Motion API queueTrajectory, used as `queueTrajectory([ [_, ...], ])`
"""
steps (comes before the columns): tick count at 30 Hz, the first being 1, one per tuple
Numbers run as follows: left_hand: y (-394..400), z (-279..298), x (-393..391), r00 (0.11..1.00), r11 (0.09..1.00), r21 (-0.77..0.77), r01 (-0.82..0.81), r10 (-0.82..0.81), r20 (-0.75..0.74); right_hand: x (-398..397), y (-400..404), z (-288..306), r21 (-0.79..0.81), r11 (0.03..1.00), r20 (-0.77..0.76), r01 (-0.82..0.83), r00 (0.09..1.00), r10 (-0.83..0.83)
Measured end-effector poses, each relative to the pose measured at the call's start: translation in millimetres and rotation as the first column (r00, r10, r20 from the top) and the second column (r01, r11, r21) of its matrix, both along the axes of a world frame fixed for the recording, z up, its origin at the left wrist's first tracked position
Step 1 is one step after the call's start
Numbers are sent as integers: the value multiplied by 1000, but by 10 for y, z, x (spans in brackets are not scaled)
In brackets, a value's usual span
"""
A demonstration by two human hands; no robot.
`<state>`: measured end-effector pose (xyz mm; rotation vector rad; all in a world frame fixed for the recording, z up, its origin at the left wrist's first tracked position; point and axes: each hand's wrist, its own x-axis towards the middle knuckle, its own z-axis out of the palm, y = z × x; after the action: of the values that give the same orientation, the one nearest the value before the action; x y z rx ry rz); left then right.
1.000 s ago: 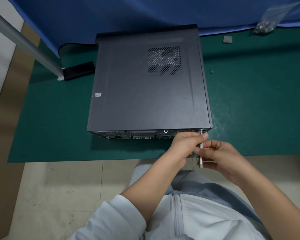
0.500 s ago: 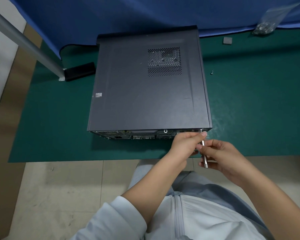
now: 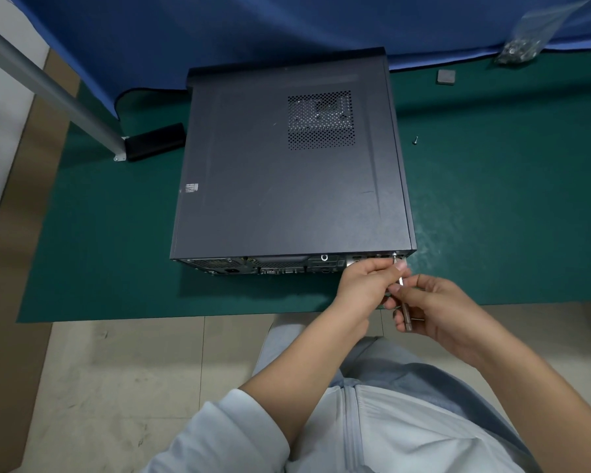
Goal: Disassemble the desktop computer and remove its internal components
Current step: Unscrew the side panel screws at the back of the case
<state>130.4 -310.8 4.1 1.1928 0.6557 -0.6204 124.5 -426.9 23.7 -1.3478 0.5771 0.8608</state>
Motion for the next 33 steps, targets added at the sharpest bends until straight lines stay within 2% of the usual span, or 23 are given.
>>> queueTrajectory([
  [4,9,11,5,1000,999,-27,-18,18,-20,18,-38,2,62,997,-11,-39,999,40],
  [8,28,9,25,997,999,-30,42,-44,-65,28,-26,17,-10,998,15,-65,998,66],
  [11,27,-7,30,996,999,-10,37,-38,-81,10,-3,5,-27,999,14,-18,1000,18],
  [14,28,-3,24,994,997,-71,-9,2,-108,-3,-18,9,76,997,-25,7,1000,-6],
  [17,44,2,32,994,994,-111,11,-23,-105,14,-76,22,134,991,-53,-16,998,23],
  [21,66,6,65,994,990,-118,74,-83,-71,22,-59,25,43,998,-24,-51,998,52],
  [24,60,30,70,993,995,-56,88,-93,-77,9,4,10,-18,999,1,-29,1000,29],
  [33,34,34,62,995,993,-120,13,-25,-93,38,-82,26,91,995,-3,-51,999,51],
])
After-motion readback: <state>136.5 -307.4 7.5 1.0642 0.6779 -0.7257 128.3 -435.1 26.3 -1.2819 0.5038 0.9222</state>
